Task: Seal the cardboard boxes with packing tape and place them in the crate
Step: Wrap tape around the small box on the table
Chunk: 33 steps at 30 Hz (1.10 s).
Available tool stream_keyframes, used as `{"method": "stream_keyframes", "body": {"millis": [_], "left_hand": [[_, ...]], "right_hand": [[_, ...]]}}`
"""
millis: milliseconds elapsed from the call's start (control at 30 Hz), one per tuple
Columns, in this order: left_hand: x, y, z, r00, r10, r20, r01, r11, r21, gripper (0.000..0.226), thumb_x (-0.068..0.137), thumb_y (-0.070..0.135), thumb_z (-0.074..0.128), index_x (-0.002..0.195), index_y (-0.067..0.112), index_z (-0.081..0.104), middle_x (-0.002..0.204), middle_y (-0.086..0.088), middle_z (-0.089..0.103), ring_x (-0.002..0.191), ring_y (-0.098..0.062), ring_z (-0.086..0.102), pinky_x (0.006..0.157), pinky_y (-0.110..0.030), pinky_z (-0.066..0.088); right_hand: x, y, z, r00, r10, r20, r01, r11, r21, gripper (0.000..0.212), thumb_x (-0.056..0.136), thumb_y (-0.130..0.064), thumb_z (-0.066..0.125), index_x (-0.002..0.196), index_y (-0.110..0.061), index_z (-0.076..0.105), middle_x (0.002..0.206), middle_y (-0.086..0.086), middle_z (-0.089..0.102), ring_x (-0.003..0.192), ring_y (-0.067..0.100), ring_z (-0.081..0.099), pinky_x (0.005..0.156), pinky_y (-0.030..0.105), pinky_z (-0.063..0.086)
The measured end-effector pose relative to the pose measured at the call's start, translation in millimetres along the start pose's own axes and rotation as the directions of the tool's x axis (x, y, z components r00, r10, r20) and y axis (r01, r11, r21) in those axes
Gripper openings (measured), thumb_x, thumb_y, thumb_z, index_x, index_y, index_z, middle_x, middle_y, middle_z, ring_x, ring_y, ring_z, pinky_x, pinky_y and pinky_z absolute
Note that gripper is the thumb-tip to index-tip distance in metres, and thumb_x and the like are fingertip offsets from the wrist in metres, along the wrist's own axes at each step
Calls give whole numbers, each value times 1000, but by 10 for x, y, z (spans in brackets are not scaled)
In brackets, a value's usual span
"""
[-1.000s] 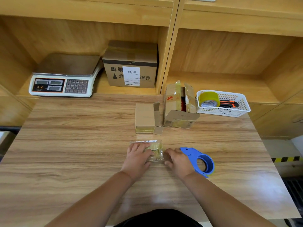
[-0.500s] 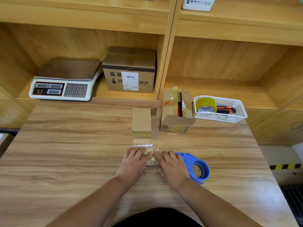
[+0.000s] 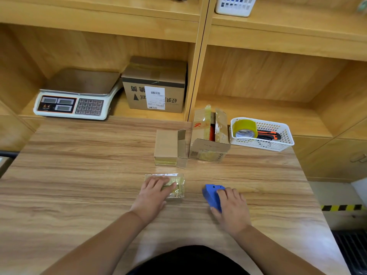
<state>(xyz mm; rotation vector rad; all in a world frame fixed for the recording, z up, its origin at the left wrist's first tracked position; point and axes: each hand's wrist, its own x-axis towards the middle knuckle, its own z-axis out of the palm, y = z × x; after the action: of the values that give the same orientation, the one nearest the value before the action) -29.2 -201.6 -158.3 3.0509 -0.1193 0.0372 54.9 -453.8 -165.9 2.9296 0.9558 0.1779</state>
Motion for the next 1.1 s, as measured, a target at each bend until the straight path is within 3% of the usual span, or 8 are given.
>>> {"method": "stream_keyframes", "body": {"millis": [100, 167, 267, 367, 567, 700, 967, 1100], "left_hand": [[-4, 24, -18, 1000, -14, -25, 13, 1000, -25, 86, 27, 35, 92, 109, 24, 70, 105, 3, 67, 93, -17, 66, 84, -36, 53], [-2, 35, -35, 998, -62, -10, 61, 997, -41, 95, 36, 41, 91, 123, 16, 62, 111, 2, 65, 101, -17, 64, 95, -33, 47], [-25, 23, 39, 989, -133, 67, 141, 981, -130, 101, 76, 46, 67, 151, 15, 7, 142, -1, 41, 134, -19, 33, 115, -25, 4], [-35, 49, 56, 958, -270, 96, 286, 914, -288, 106, 79, 55, 61, 150, 20, -10, 148, -1, 30, 139, -18, 20, 116, -28, 7], [-38, 125, -53, 900, -435, -16, 385, 812, -439, 103, 79, 54, 62, 151, 16, -1, 149, 2, 31, 139, -16, 23, 114, -23, 8], [-18, 194, -154, 862, -498, -94, 385, 764, -519, 94, 81, 39, 68, 150, 9, 12, 145, 3, 38, 136, -17, 31, 113, -24, 14], [179, 425, -455, 878, -477, -52, 288, 610, -738, 60, 78, -2, 56, 133, 20, 50, 131, 2, 51, 125, -11, 43, 102, -11, 25], [228, 532, -576, 901, -425, -90, 216, 618, -756, 58, 69, -12, 51, 117, 18, 65, 117, 2, 60, 117, -13, 46, 97, -5, 26]], "right_hand": [[-43, 93, 5, 997, 48, 61, -50, 998, 28, 57, 49, -50, 85, 88, -12, 68, 67, 1, 64, 61, 23, 61, 61, 32, 49], [-55, 124, 2, 981, 65, 183, -74, 996, 46, 70, 68, -53, 72, 123, -13, 58, 79, 1, 67, 74, 22, 63, 73, 31, 47], [-70, 156, 64, 952, 34, 305, -68, 992, 102, 76, 90, -48, 46, 152, -26, 7, 99, -3, 61, 86, 16, 56, 72, 26, 40], [-58, 130, 62, 943, 58, 327, -107, 985, 133, 72, 95, -43, 41, 151, -30, -1, 101, -4, 60, 83, 16, 57, 62, 26, 37], [45, 160, -29, 932, 174, 317, -243, 950, 194, 64, 95, -37, 42, 151, -30, 11, 103, -5, 66, 90, 16, 63, 64, 25, 40], [113, 197, -162, 955, 165, 246, -264, 851, 453, 64, 92, -32, 54, 149, -30, 23, 108, -2, 65, 94, 21, 60, 78, 29, 46], [124, 247, -307, 959, -63, -277, 204, 830, 519, 76, 54, -3, 90, 124, -8, 60, 79, 2, 65, 84, 17, 50, 77, 36, 53], [172, 293, -288, 891, -175, -419, 374, 805, 461, 87, 46, -1, 92, 122, -15, 53, 74, 1, 67, 86, 15, 45, 87, 27, 40]]}}
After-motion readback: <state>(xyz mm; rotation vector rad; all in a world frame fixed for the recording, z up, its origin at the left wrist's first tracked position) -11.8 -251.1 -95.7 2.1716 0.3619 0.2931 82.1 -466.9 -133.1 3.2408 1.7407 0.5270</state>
